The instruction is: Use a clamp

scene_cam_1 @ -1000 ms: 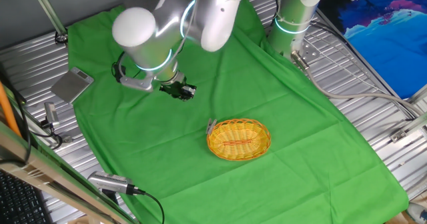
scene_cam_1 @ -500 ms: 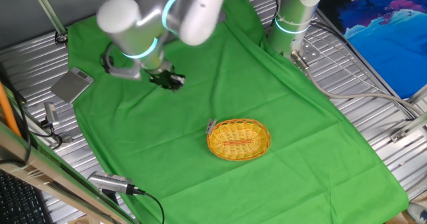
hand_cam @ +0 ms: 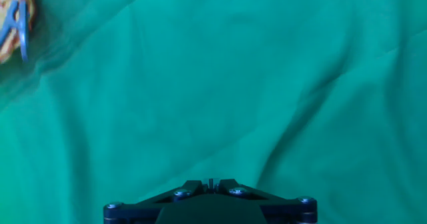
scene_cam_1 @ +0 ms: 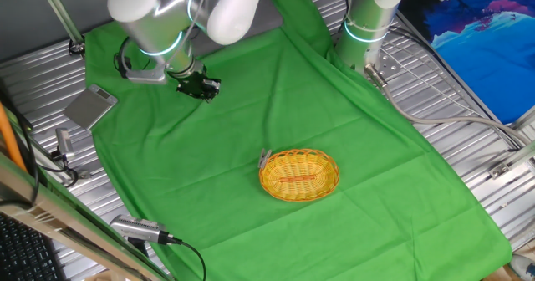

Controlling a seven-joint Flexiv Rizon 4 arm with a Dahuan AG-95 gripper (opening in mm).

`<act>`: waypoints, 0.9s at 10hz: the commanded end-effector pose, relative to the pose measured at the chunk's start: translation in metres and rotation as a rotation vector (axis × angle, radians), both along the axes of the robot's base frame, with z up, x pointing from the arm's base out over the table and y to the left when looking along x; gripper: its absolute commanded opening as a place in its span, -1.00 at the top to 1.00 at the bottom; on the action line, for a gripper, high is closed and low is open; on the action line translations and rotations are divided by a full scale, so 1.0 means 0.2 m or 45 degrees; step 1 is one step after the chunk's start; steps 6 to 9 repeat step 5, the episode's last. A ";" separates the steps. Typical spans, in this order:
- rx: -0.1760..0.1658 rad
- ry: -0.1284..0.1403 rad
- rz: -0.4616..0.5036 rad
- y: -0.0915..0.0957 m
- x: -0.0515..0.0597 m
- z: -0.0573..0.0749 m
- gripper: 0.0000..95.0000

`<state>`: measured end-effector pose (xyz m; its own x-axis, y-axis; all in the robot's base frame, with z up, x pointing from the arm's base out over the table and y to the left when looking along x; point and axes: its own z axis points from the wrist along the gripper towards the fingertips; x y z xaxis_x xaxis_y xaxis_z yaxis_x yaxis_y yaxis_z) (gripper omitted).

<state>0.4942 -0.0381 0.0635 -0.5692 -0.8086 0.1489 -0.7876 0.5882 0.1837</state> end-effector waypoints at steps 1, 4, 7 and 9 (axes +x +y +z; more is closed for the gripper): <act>-0.030 -0.005 -0.076 0.00 0.00 0.00 1.00; -0.033 -0.005 -0.091 0.00 -0.01 0.00 1.00; -0.034 -0.005 -0.094 0.00 -0.01 0.00 1.00; -0.034 -0.005 -0.094 0.00 -0.01 0.00 1.00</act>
